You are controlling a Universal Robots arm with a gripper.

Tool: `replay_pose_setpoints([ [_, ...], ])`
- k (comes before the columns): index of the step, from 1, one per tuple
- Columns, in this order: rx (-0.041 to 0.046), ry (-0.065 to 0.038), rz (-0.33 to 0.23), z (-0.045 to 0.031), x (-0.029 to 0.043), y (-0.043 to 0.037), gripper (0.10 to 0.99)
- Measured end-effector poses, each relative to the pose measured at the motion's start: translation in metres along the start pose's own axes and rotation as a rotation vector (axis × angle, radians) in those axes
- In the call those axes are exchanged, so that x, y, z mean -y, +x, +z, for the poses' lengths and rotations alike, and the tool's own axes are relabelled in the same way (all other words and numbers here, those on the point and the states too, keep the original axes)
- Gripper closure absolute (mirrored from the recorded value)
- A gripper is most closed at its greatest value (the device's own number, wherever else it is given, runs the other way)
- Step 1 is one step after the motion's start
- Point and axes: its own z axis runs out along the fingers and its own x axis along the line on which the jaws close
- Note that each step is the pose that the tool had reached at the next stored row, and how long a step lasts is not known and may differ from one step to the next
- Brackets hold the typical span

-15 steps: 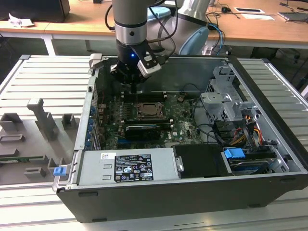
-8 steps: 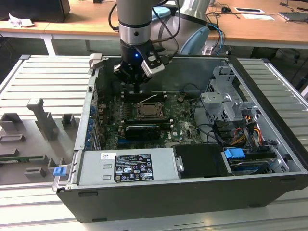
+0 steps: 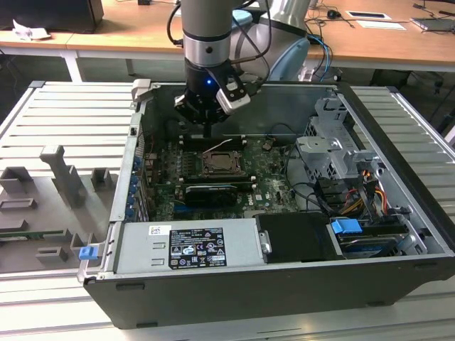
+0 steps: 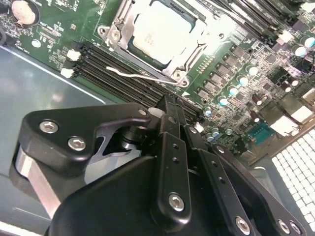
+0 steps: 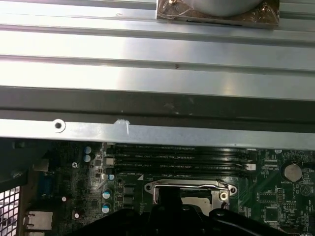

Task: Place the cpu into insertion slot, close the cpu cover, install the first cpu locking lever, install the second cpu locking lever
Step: 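Install the first cpu locking lever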

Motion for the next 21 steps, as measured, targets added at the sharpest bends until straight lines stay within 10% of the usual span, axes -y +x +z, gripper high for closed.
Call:
replay_pose_setpoints([
  [10,0.0002,-0.001,0.000,0.0020,0.0008,-0.0145,0.980],
  [14,0.0014,-0.027,0.002,0.0048,0.0023,-0.0173,0.980],
  [21,0.0020,-0.031,0.009,0.0186,0.0037,-0.0202,0.980],
])
